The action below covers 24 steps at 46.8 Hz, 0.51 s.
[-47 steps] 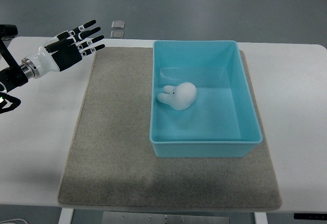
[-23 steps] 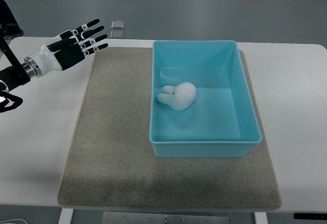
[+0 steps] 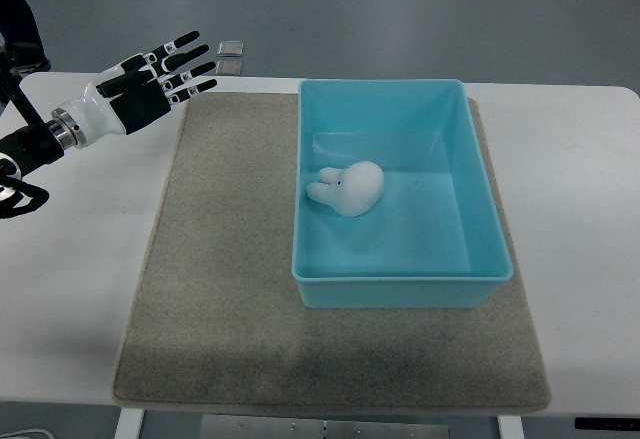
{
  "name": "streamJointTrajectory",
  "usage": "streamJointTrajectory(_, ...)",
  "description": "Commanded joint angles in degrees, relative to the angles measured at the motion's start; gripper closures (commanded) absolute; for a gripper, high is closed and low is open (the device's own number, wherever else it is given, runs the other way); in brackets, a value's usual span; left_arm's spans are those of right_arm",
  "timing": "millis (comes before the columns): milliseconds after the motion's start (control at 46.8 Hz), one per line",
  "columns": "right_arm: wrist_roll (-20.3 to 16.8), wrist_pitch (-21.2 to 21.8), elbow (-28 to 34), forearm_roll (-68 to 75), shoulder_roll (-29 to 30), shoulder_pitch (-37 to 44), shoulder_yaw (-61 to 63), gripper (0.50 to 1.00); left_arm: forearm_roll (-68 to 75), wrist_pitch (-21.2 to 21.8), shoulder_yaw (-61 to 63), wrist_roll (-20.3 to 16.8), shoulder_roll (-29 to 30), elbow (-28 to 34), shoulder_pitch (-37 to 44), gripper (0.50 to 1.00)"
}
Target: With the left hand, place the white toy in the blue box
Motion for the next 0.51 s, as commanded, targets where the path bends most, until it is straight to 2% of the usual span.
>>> streamJointTrajectory(0,0.0,0.2,0.1,0.0,0.0,0.0,0.1,0.564,0.0,0.0,0.0,-0.1,-0.5,-0.2,-0.2,0.500)
streamJointTrajectory(492,0.0,-0.2,0.6,-0.4,0.0,-0.4,-0.2,0.564,0.0,0.0,0.0,0.0,-0.4,0.3,0.2,0.500)
